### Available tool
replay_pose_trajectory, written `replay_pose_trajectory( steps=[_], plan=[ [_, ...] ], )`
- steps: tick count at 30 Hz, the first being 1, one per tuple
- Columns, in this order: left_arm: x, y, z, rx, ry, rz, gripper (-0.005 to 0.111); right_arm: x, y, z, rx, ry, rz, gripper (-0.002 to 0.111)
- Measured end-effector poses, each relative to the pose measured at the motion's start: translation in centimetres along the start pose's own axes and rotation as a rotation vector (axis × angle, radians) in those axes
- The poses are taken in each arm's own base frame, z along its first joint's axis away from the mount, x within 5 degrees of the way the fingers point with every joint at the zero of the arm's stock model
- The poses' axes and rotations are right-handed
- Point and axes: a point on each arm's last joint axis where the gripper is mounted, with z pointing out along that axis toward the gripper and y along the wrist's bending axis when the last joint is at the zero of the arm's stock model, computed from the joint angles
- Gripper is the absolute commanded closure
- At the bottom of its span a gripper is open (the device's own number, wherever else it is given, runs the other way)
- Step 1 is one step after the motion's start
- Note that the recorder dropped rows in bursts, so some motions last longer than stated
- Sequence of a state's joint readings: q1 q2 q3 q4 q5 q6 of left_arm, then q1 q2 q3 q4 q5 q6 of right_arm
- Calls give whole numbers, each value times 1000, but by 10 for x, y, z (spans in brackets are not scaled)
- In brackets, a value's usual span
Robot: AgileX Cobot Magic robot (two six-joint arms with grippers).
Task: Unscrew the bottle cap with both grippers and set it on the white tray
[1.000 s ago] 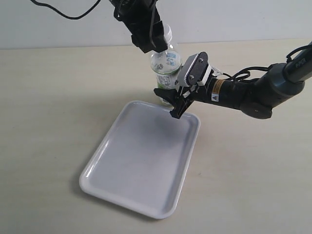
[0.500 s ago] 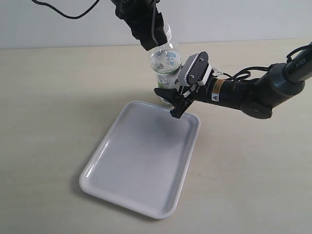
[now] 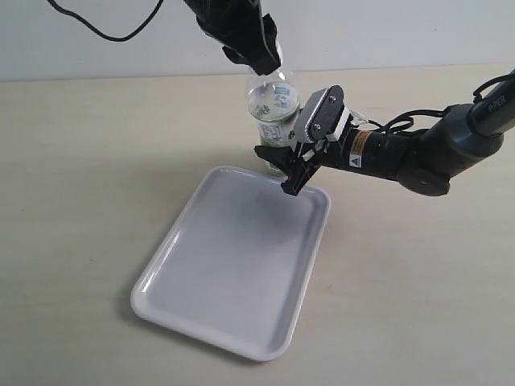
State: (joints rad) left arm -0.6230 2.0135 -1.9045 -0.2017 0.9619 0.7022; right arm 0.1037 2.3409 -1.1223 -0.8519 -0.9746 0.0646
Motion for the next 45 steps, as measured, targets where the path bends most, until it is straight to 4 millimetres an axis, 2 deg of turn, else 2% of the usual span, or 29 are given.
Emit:
replay_pose_trajectory(
  steps=[12,24,28,29,33,40,45],
  plan=[
    [2,-2,0,17,20,-364,107,0,0,0,-3,-2,-4,108],
    [2,-2,0,17,23,-453,106,0,0,0,-3,-2,-4,108],
    [2,-2,0,17,23,-455,87,0,0,0,-3,-2,-4,108],
    [2,-2,0,17,23,-455,72,0,0,0,-3,-2,-4,108],
    [2,-2,0,17,26,-456,45,0,0,0,-3,-2,-4,108],
    [4,0,0,-5,39,-449,43,0,0,0,-1,0,-3,108],
    [4,1,-3,-19,43,-290,43,0,0,0,-1,0,-3,108]
  ],
)
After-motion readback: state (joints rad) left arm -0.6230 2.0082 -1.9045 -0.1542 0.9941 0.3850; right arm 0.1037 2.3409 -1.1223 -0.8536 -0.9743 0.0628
